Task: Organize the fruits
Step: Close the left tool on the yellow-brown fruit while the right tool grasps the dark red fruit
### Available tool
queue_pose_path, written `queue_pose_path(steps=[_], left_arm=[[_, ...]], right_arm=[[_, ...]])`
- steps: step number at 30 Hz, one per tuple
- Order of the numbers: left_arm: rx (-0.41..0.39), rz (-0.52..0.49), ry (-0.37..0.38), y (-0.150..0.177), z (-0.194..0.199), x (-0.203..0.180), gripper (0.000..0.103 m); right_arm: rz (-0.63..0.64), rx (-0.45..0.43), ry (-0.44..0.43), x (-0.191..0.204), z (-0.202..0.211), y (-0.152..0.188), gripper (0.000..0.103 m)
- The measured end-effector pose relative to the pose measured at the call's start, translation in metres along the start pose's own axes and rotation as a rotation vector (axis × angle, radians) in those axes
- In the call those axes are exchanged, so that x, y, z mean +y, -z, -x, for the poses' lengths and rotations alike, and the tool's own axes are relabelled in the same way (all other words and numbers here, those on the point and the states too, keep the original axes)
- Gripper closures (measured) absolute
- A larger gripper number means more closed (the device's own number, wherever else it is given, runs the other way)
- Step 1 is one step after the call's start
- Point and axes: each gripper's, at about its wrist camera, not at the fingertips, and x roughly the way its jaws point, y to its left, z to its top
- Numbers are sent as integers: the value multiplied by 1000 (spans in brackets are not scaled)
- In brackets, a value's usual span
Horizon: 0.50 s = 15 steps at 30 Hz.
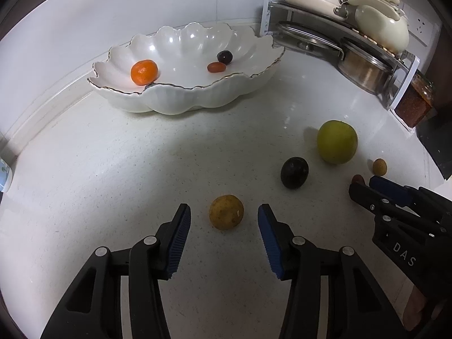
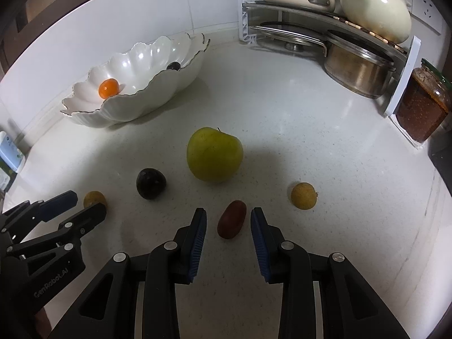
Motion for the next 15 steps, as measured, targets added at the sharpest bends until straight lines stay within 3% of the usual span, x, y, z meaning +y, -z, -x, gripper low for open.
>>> queue_pose_path(steps=[10,15], left_arm=[[9,3,5,-3,-7,0,63],[17,0,4,-1,-10,0,72]], right_arm=[[-1,12,2,-1,-6,0,70],[9,11,8,0,-8,0,71]])
